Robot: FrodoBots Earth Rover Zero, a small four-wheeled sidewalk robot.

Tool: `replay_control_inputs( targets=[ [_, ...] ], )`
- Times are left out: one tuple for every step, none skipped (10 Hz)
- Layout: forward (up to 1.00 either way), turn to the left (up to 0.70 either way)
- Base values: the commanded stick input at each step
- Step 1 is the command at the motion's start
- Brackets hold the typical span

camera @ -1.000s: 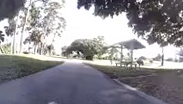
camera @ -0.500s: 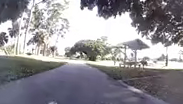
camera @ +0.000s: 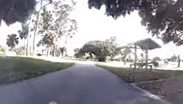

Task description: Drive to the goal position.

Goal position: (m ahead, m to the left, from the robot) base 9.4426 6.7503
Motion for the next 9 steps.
replay_control_inputs(
  targets=[
    [0.70, 0.00],
    [0.70, 0.00],
    [0.70, 0.00],
    [0.70, 0.00],
    [0.70, 0.00],
    [0.70, 0.00],
    [0.70, 0.00],
    [0.70, 0.00],
    [0.70, 0.00]
  ],
)
